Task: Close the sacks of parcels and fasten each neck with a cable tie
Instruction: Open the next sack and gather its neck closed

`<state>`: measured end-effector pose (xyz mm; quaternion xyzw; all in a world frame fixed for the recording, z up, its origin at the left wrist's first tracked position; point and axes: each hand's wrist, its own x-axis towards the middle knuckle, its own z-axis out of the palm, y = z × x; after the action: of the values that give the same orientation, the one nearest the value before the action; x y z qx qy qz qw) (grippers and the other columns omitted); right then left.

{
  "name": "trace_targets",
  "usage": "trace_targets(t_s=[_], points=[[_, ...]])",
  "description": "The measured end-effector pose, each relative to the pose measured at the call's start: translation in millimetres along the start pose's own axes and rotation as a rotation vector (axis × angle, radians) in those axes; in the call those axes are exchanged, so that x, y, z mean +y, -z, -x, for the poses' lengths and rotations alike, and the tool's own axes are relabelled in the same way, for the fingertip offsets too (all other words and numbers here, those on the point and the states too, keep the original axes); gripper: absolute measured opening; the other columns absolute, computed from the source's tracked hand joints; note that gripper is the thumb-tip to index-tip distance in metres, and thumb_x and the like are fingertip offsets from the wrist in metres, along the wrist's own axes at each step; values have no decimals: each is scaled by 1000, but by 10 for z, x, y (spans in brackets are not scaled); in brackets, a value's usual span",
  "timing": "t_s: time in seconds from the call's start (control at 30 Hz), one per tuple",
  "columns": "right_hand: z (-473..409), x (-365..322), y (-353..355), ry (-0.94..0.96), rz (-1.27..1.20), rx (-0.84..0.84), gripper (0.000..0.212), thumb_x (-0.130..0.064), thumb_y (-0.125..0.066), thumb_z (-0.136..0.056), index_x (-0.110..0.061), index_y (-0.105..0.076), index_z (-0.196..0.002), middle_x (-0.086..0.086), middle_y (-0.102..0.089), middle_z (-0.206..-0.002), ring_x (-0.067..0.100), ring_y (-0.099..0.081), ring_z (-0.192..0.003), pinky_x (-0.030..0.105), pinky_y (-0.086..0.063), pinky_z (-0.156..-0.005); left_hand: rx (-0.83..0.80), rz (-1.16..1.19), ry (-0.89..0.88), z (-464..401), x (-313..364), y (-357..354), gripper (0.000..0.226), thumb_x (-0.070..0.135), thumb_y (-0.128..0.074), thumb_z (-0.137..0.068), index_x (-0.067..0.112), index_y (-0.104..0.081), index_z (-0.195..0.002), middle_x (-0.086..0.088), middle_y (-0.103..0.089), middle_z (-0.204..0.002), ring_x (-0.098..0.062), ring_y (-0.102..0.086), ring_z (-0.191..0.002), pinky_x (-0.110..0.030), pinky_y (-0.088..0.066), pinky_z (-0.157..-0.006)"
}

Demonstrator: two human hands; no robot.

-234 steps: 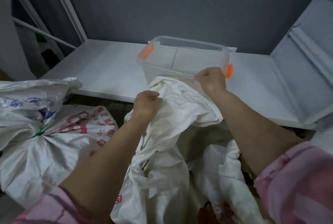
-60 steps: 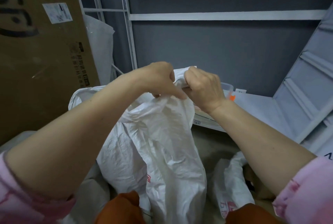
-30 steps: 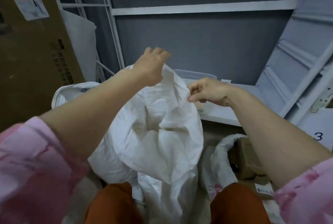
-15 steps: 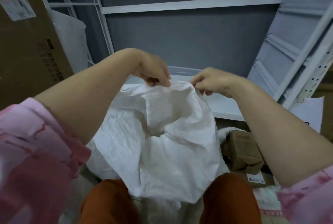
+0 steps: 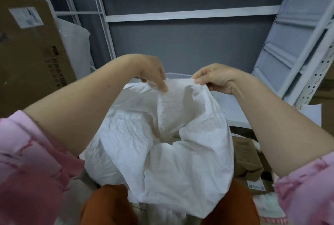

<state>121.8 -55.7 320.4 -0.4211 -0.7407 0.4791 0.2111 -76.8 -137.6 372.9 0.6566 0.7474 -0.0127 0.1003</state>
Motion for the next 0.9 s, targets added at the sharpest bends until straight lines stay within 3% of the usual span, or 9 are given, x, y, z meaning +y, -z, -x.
trace_targets(t_s=[0.17,0.3,0.37,0.43,0.5,0.6,0.73,0.83,0.9], points=[[83,-24,44,-8,-61,-45,18,8,-58,-84,-6,-68,-77,15,-65,-83,28,-59,-81,41,-49,-83,-50,193,-28,20,-53,-72,13,20,-63,-90,9,-67,-85,0,-57,-69,-10,-49,-54,-17,-43,-52],[130,-204,-4,59,445,183,15,-1,-54,-82,6,-67,-86,25,-67,-100,31,-67,-87,36,-51,-69,-78,582,-1,-31,-108,-45,22,10,-57,-92,-4,-65,-107,-11,-55,-82,-14,-48,-62,-24,-44,-62],[172,-368,-76,191,494,216,16,-9,-57,-81,3,-67,-83,17,-68,-90,2,-40,-70,28,-42,-62,-19,590,21,-69,-58,-33,20,8,-55,-91,2,-66,-107,-9,-52,-77,-14,-45,-60,-22,-42,-56],[204,-515,-171,268,508,172,15,-22,-67,-81,-8,-72,-83,1,-71,-84,8,-63,-71,30,-51,-67,5,612,28,-88,16,-13,18,7,-56,-89,6,-66,-105,-5,-49,-70,-13,-42,-55,-23,-38,-52],[181,-584,-270,302,582,159,27,-26,-71,-77,-3,-71,-92,10,-70,-97,25,-67,-86,40,-57,-73,4,666,24,-79,67,10,15,9,-61,-87,8,-65,-101,-4,-45,-66,-12,-37,-51,-23,-32,-50],[136,-585,-300,348,620,166,16,-23,-67,-82,-9,-74,-83,4,-70,-79,10,-60,-62,22,-45,-50,57,756,37,-56,70,25,5,12,-66,-84,9,-63,-87,-4,-44,-63,-11,-36,-46,-21,-32,-45],[89,-550,-167,276,605,124,17,-21,-62,-87,-11,-74,-82,1,-67,-74,11,-54,-61,26,-44,-58,264,494,20,-5,-38,39,29,35,-72,-78,10,-70,-91,-1,-58,-74,-16,-48,-64,-26,-43,-64],[5,-505,-75,182,607,108,18,-18,-56,-88,-10,-73,-87,15,-68,-86,17,-53,-70,30,-45,-66,210,367,3,48,-121,31,25,31,-78,-75,17,-75,-95,-2,-63,-82,-19,-51,-69,-25,-44,-64],[-6,-513,-41,167,599,110,18,-16,-55,-88,-14,-73,-86,12,-71,-94,18,-56,-73,32,-48,-71,199,301,14,48,-141,-23,21,22,-75,-78,16,-74,-99,-7,-67,-87,-20,-56,-72,-25,-46,-64]])
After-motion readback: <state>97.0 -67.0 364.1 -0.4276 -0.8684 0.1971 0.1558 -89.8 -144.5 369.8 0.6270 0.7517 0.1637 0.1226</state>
